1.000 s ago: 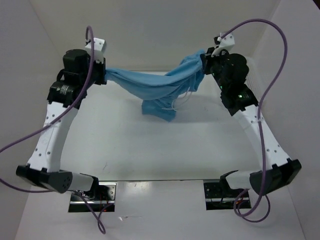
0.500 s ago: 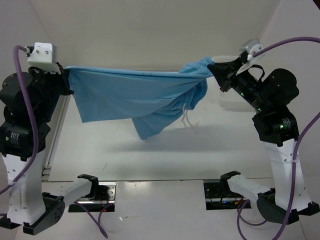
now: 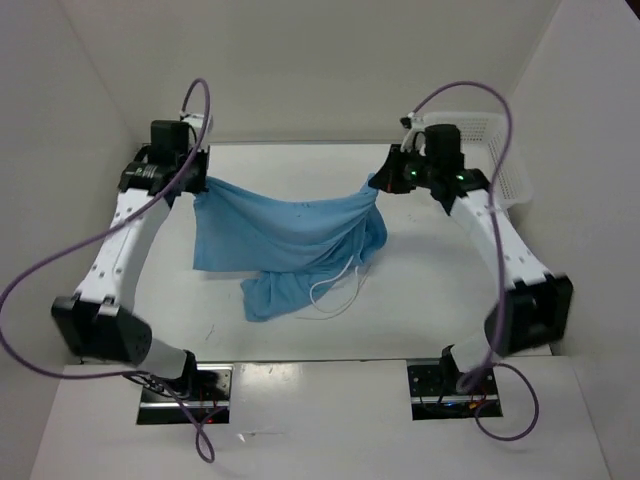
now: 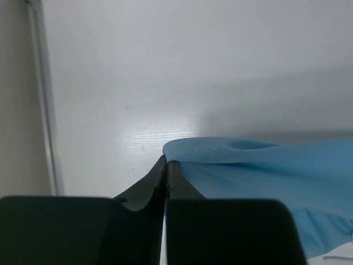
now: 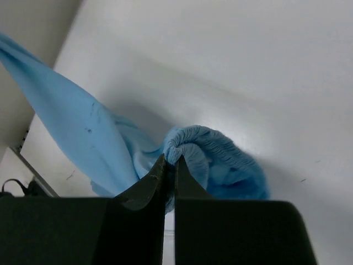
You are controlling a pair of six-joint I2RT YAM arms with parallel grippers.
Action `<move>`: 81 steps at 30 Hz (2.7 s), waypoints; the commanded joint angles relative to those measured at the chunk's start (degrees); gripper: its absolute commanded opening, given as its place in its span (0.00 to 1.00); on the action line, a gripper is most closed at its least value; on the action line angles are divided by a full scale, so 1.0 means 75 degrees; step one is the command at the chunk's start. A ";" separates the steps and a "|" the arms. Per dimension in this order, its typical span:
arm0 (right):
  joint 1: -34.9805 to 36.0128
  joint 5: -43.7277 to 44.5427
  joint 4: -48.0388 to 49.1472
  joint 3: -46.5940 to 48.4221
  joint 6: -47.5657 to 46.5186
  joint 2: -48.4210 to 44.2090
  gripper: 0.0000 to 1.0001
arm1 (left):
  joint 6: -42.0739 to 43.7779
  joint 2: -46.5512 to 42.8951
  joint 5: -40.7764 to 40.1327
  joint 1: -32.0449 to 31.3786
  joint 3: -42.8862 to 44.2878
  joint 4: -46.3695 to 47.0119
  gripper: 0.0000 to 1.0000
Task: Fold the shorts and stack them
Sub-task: Move the shorts to the center of the board, then flatten the shorts out
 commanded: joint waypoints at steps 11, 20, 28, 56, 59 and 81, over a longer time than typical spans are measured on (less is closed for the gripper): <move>-0.0069 0.1991 0.0044 0.5255 0.1447 0.6242 0.65 | 0.0025 0.6398 0.2955 0.1558 0.4933 -0.0460 0.22; 0.0001 0.1830 0.0044 0.4007 -0.1529 0.4851 0.83 | 0.0025 0.5162 0.3109 0.2120 0.3312 -0.0379 0.74; 0.0271 0.0845 -0.0039 0.3535 -0.0958 0.5411 0.35 | 0.0025 0.5148 0.2652 0.2156 0.0988 -0.0004 0.68; 0.0494 -0.0702 0.0090 0.2186 0.0343 0.6290 0.54 | 0.0025 0.6602 0.4268 0.2378 0.1420 0.0630 0.38; 0.0494 -0.0703 0.0161 0.2187 0.0426 0.6361 0.48 | 0.0025 0.6438 0.4269 0.2378 0.1222 0.0630 0.25; 0.0143 -0.1957 -0.0107 0.3640 -0.0932 0.4420 0.00 | 0.0025 0.3568 0.3789 0.2987 0.1935 -0.1232 0.00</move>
